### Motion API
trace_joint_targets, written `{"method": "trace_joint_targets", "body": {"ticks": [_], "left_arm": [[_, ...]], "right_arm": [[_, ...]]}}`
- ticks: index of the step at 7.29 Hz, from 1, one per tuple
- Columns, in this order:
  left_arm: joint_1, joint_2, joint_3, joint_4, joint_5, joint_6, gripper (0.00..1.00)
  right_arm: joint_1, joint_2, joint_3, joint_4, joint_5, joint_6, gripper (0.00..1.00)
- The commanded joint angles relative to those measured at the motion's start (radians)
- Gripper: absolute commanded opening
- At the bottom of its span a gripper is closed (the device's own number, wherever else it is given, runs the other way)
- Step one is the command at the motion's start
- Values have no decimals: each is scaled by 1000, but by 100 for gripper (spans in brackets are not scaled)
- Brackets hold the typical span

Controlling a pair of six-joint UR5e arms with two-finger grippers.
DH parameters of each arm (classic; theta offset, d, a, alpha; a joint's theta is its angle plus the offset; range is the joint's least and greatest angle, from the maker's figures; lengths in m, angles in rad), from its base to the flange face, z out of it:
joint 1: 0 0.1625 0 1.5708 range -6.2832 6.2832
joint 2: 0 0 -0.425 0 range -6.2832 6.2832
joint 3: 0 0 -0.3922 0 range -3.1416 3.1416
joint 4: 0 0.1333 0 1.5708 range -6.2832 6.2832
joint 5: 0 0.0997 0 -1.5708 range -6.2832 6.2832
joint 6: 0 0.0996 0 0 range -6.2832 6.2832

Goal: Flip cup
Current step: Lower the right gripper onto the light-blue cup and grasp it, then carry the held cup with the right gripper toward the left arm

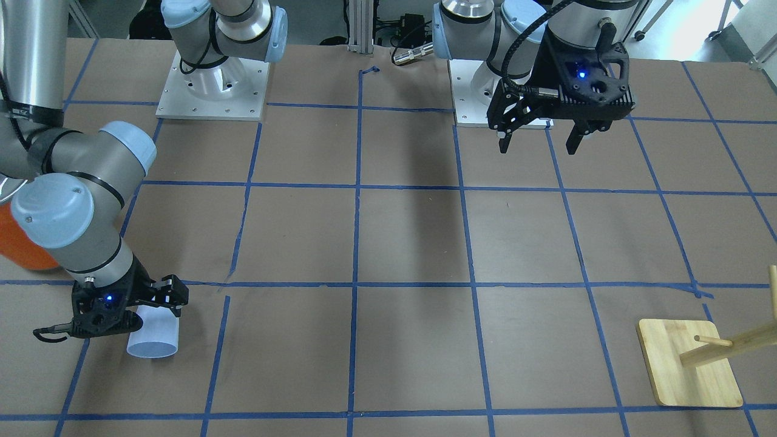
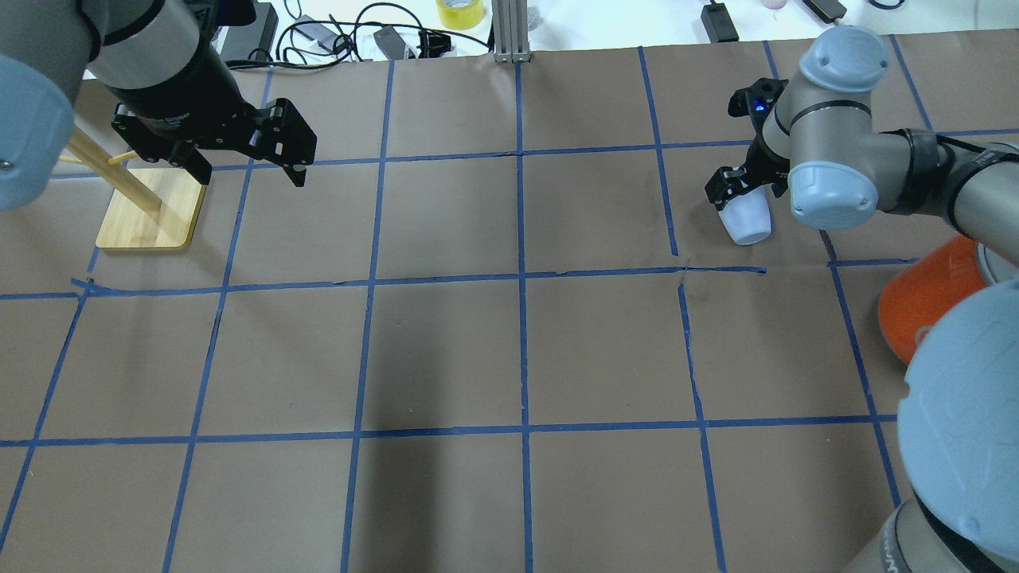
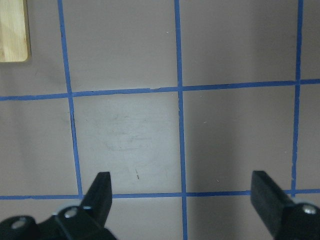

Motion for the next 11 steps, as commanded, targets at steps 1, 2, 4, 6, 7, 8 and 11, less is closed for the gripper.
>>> {"method": "trace_joint_targets", "body": {"ticks": [1, 2, 4, 6, 7, 8, 11], "left_arm": [[0, 0, 0, 0, 0, 0, 100], [0, 0, 0, 0, 0, 0, 100], [0, 0, 0, 0, 0, 0, 100], [0, 0, 0, 0, 0, 0, 100], [0, 0, 0, 0, 0, 0, 100], [0, 0, 0, 0, 0, 0, 100], [0, 2, 0, 0, 0, 0, 100]], "right_arm": [[-3, 68, -5, -50, -5, -20, 97], [-3, 72, -8, -48, -6, -22, 89], [-3, 67, -19, -44, 2, -16, 67], [9, 44, -25, -35, 38, -19, 63], [44, 23, -36, 35, 70, -23, 62], [130, 13, -72, 72, 71, -48, 62], [345, 42, -224, 189, 69, -107, 62]]}}
